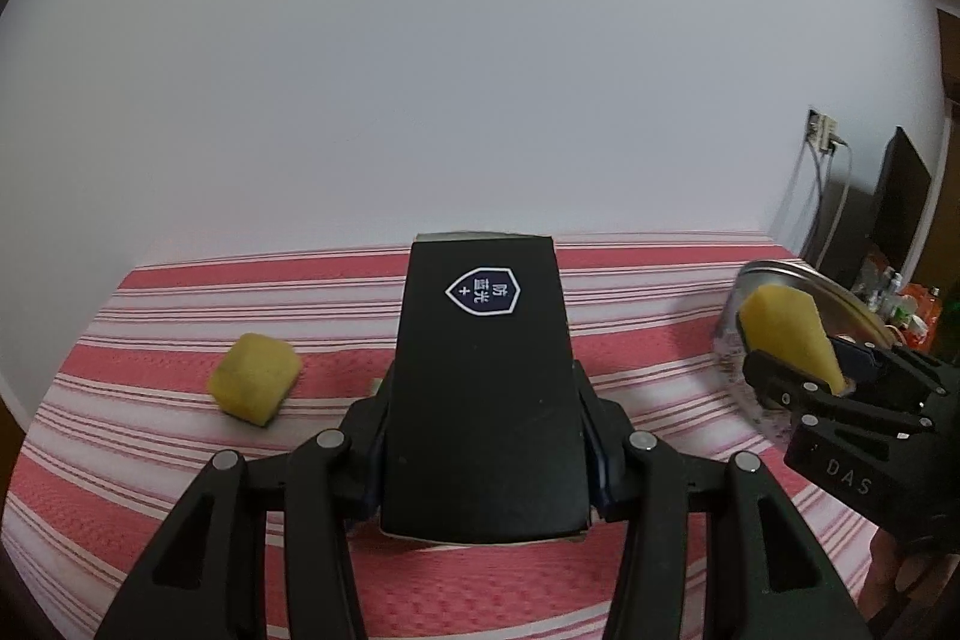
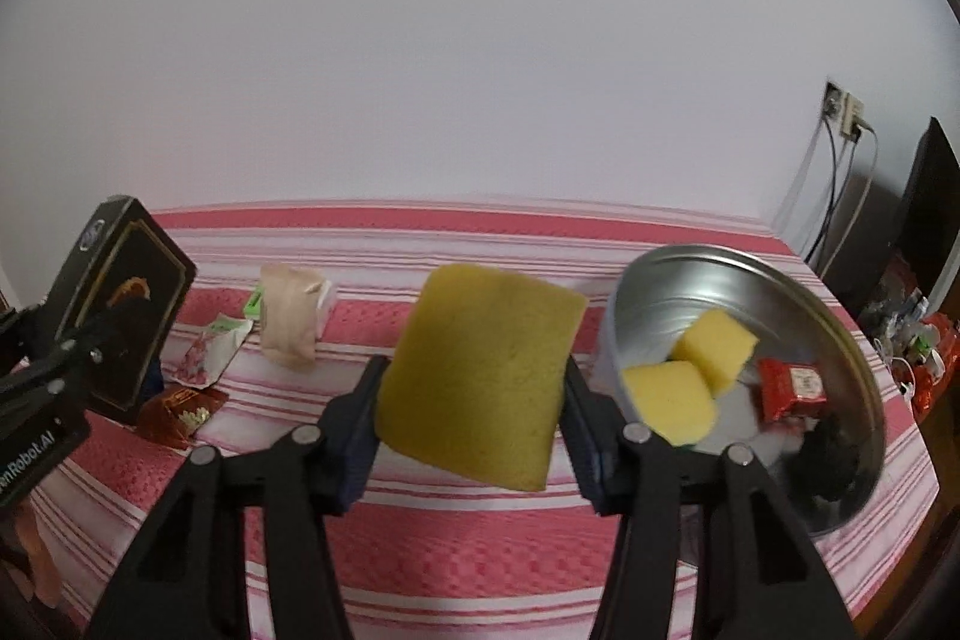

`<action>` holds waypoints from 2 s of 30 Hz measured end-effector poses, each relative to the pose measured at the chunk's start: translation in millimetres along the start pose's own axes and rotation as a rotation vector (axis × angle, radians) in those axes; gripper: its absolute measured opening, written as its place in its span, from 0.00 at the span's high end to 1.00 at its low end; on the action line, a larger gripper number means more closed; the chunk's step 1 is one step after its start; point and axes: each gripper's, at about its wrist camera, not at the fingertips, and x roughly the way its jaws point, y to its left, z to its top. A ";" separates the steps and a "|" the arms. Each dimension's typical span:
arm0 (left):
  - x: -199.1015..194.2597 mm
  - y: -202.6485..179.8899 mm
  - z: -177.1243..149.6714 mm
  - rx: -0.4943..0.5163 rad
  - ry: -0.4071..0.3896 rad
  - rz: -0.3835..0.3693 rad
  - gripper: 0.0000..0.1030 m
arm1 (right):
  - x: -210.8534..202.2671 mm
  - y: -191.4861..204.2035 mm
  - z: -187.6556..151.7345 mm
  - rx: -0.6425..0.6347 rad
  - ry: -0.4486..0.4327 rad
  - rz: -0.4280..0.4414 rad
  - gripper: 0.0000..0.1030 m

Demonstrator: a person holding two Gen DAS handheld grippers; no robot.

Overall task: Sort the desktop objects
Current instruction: 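Carry the black box with the left tool while the right tool carries the sponge over the tin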

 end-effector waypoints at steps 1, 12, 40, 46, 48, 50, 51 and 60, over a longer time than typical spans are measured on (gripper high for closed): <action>-0.9 -4.0 0.5 0.000 -0.002 -0.007 0.50 | -3.7 -5.1 -0.4 0.007 -0.005 -0.002 0.47; -2.7 -66.8 7.2 0.057 -0.014 -0.092 0.50 | -23.5 -60.3 -3.0 0.087 -0.041 -0.061 0.47; 51.1 -216.9 27.7 0.178 0.068 -0.300 0.50 | -3.2 -208.8 8.9 0.216 -0.018 -0.297 0.47; 63.4 -231.8 21.6 0.193 0.111 -0.307 0.50 | 13.6 -230.5 13.2 0.220 0.016 -0.324 0.47; 71.8 -237.1 21.0 0.197 0.128 -0.301 0.50 | 20.4 -236.1 13.5 0.221 0.035 -0.322 0.47; 77.2 -239.9 19.0 0.195 0.149 -0.299 0.50 | 26.0 -241.0 13.1 0.224 0.047 -0.319 0.47; 79.5 -242.2 18.7 0.197 0.156 -0.299 0.50 | 28.4 -243.1 12.8 0.225 0.053 -0.321 0.47; 87.5 -253.2 19.4 0.202 0.168 -0.298 0.50 | 41.6 -247.3 14.6 0.222 0.079 -0.310 0.47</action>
